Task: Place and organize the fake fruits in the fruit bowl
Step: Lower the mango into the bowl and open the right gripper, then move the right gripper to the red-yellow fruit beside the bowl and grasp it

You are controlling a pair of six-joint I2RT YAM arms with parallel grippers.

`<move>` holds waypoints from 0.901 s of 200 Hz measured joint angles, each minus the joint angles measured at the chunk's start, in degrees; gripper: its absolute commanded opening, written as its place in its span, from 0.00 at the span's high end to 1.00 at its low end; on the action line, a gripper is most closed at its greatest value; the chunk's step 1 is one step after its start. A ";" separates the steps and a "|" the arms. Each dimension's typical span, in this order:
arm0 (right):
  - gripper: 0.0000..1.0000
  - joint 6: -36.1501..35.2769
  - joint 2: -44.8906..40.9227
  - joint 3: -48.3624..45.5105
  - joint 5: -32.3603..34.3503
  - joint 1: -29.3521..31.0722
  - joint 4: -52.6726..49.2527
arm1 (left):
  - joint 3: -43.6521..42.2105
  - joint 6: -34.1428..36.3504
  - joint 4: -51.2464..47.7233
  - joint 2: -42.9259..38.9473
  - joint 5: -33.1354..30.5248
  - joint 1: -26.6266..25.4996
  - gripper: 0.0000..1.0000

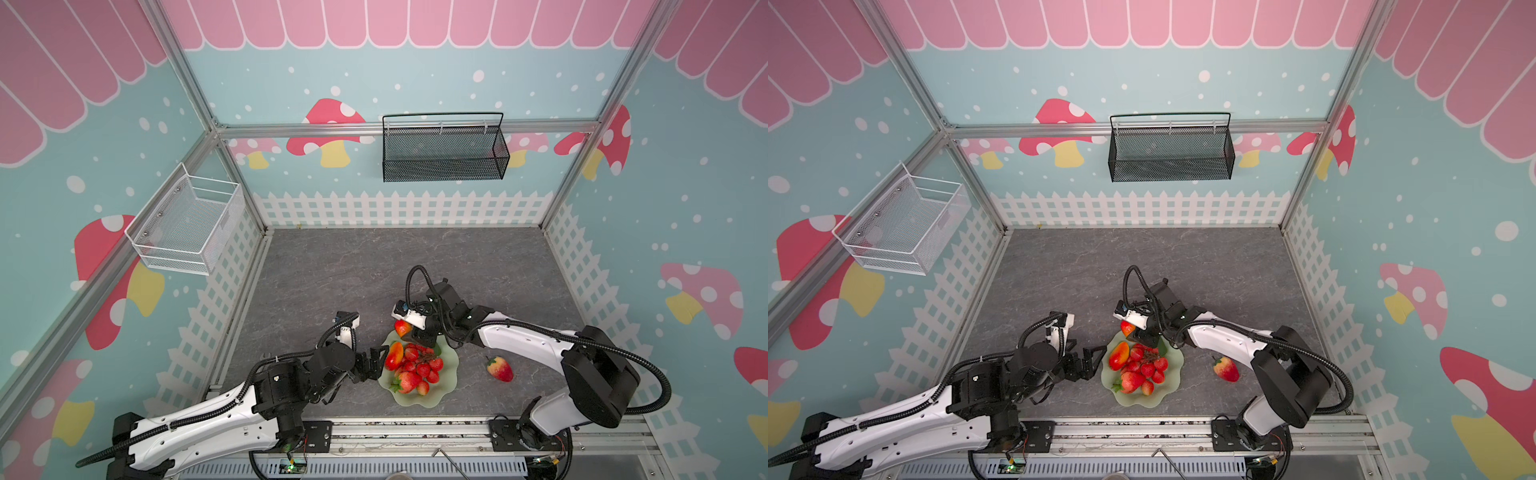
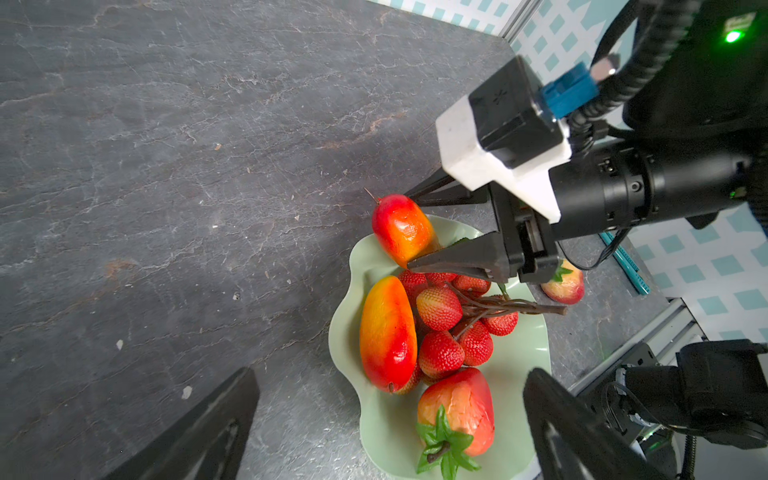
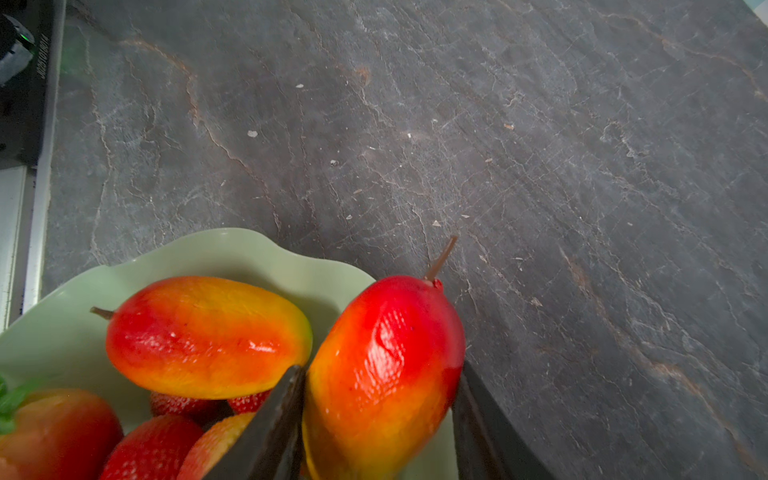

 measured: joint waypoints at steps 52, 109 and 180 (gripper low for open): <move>0.36 -0.59 -0.07 0.07 1.29 0.46 -0.11 | 0.00 0.00 -0.17 0.79 0.02 0.00 0.00; 0.23 -0.17 -3.54 -0.02 2.10 0.66 -0.46 | 0.00 0.02 -0.20 1.66 0.02 0.00 0.00; 0.19 27.76 -20.37 -5.97 28.83 -0.11 -7.56 | 0.33 1.60 0.33 3.85 1.36 0.04 0.00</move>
